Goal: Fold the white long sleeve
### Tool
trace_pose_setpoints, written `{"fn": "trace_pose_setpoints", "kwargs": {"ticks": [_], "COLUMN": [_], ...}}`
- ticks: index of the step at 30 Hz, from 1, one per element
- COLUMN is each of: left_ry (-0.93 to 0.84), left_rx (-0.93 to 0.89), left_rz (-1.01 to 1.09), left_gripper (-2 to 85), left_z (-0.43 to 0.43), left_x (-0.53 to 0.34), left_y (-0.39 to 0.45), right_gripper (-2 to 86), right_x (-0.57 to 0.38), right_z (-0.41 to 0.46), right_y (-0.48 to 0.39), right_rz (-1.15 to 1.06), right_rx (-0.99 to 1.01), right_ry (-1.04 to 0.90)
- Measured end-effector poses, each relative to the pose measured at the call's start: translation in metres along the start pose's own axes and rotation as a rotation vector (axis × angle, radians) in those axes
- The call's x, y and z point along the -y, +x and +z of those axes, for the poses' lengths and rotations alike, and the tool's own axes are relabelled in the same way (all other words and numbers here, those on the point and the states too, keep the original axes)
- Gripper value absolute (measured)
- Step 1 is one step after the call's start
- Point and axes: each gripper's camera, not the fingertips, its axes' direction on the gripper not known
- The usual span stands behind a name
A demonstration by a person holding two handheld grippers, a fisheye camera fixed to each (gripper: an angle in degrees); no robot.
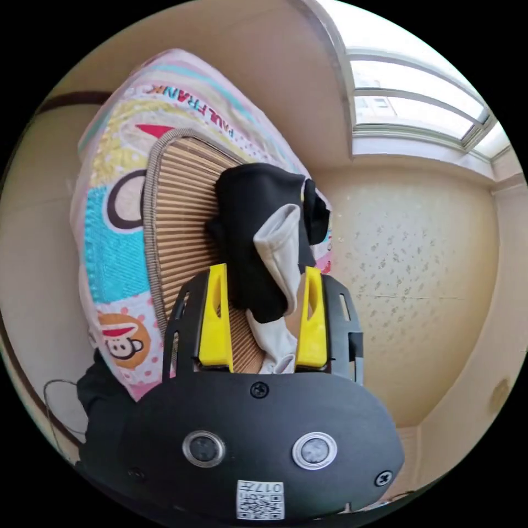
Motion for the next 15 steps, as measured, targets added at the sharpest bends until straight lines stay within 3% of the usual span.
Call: {"fn": "trace_pose_setpoints", "kwargs": {"ticks": [2, 6, 10, 13, 15], "left_ry": [0.002, -0.044, 0.035, 0.074, 0.009], "left_rx": [-0.022, 0.205, 0.114, 0.023, -0.022], "left_rz": [0.006, 0.068, 0.157, 0.412, 0.708], "left_gripper": [11.6, 6.8, 3.9, 3.7, 3.7], "left_z": [0.012, 0.041, 0.036, 0.043, 0.075], "left_x": [-0.006, -0.013, -0.043, -0.102, -0.187], "left_y": [-0.003, 0.005, 0.022, 0.085, 0.156], "right_gripper": [3.5, 3.1, 3.0, 3.0, 3.1], "right_x": [0.000, -0.001, -0.001, 0.000, 0.001], "right_z": [0.000, -0.001, -0.001, 0.000, 0.002], "right_y": [-0.003, -0.008, -0.012, -0.020, -0.029], "right_rz": [-0.004, -0.006, -0.006, -0.015, -0.027], "right_rx": [-0.012, -0.022, -0.031, -0.070, -0.119], "right_ry": [0.000, 0.001, 0.004, 0.009, 0.009]}}
